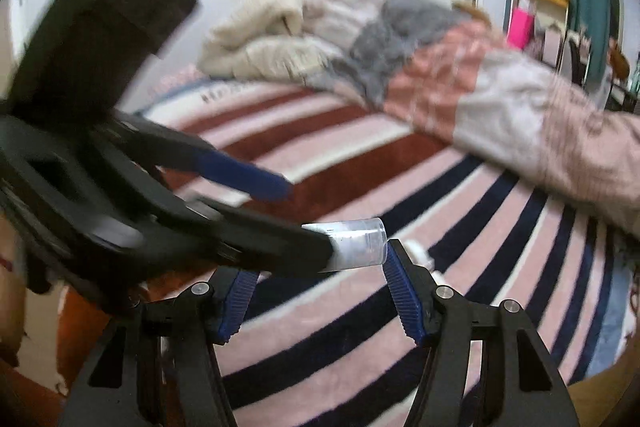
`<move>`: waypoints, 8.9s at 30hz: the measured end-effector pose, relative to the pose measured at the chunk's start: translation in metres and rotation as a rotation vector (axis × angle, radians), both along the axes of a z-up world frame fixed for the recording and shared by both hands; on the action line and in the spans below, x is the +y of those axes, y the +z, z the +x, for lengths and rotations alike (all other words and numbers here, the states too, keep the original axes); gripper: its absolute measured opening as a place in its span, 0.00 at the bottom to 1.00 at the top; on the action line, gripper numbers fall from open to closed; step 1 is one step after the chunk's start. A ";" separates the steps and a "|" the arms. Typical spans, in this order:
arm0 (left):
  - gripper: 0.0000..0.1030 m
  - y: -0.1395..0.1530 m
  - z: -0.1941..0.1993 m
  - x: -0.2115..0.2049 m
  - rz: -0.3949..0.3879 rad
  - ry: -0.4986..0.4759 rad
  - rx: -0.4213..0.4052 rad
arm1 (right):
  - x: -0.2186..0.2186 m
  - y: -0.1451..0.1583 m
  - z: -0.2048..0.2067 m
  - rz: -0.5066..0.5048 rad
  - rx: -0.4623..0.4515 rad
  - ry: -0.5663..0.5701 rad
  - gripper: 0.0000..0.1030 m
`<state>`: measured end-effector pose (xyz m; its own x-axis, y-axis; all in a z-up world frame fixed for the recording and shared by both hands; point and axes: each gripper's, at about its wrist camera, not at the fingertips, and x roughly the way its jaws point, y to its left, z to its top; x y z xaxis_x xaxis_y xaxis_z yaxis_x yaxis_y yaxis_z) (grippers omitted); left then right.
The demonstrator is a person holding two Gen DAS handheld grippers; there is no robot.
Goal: Organize rigid objects
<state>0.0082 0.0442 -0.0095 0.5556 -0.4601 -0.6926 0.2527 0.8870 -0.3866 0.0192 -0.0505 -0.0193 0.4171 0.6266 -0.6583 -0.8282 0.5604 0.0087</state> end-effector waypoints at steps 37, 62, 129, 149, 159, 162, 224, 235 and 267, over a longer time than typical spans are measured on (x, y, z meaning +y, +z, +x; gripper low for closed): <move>0.68 0.045 0.033 -0.192 0.166 -0.301 -0.086 | -0.208 0.042 -0.009 -0.055 -0.023 -0.436 0.78; 0.69 -0.030 -0.004 0.069 0.112 0.219 -0.015 | 0.000 -0.046 0.047 -0.171 0.173 -0.176 0.78; 0.32 0.026 0.076 -0.233 0.097 -0.406 -0.002 | -0.217 0.030 0.014 -0.053 0.112 -0.435 0.30; 0.68 0.055 0.020 -0.030 0.128 0.048 -0.125 | -0.113 0.051 0.006 0.008 0.094 -0.238 0.52; 0.68 -0.011 0.003 0.070 0.149 0.243 -0.019 | 0.000 -0.022 0.022 -0.083 0.182 -0.098 0.68; 0.68 -0.029 0.006 0.083 0.137 0.261 0.015 | 0.017 -0.059 0.037 -0.148 0.168 -0.115 0.68; 0.81 0.038 0.044 -0.204 0.167 -0.275 -0.097 | -0.208 0.037 -0.005 -0.041 -0.021 -0.420 0.55; 0.98 0.063 0.014 -0.149 0.207 0.000 -0.241 | -0.203 0.055 -0.018 0.020 -0.078 -0.422 0.89; 0.99 0.063 -0.017 -0.067 0.236 0.243 -0.282 | -0.203 0.067 -0.026 0.138 -0.100 -0.470 0.95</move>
<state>-0.0091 -0.0226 0.0536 0.8106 -0.1401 -0.5687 0.0925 0.9894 -0.1120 -0.0066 -0.2539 0.0481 0.7322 0.4341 -0.5248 -0.4869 0.8724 0.0424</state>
